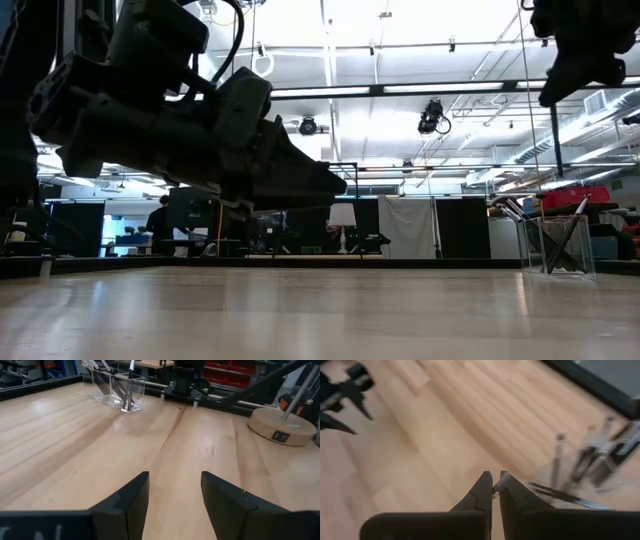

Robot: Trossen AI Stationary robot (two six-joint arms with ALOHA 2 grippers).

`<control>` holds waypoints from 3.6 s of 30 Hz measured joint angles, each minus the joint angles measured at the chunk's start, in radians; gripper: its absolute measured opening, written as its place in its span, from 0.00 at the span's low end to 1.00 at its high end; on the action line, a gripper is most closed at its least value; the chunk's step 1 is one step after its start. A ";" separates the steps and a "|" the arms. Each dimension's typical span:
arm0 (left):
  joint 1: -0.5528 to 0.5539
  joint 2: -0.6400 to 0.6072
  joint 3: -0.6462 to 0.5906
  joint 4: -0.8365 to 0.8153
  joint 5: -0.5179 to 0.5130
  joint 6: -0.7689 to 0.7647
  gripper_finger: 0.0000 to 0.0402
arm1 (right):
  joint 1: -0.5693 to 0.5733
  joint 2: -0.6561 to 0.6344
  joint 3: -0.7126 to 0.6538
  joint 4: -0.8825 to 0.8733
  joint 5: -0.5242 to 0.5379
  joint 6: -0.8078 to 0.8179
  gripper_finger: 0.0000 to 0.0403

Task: Put items in baskets/containers
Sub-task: Put the eyeshadow brush into the transparent organizer, then return to Home Position

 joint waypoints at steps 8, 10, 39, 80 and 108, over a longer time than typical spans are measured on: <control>0.003 0.000 0.000 0.001 0.001 -0.024 0.45 | -0.204 -0.092 -0.064 -0.054 0.019 -0.118 0.03; 0.003 0.000 0.000 0.001 0.000 -0.027 0.45 | -0.273 -0.095 -0.091 -0.049 0.018 -0.153 0.03; 0.001 0.000 0.000 0.001 0.011 -0.073 0.45 | -0.666 -0.049 -0.318 0.221 -0.301 -0.437 0.21; 0.019 -0.623 -0.370 0.049 0.168 0.037 0.02 | 0.001 -0.091 -0.695 1.481 -0.431 -0.520 0.04; 0.379 -1.336 -0.597 -0.296 0.472 0.067 0.00 | -0.166 -0.423 -0.821 1.395 -0.449 -0.546 0.00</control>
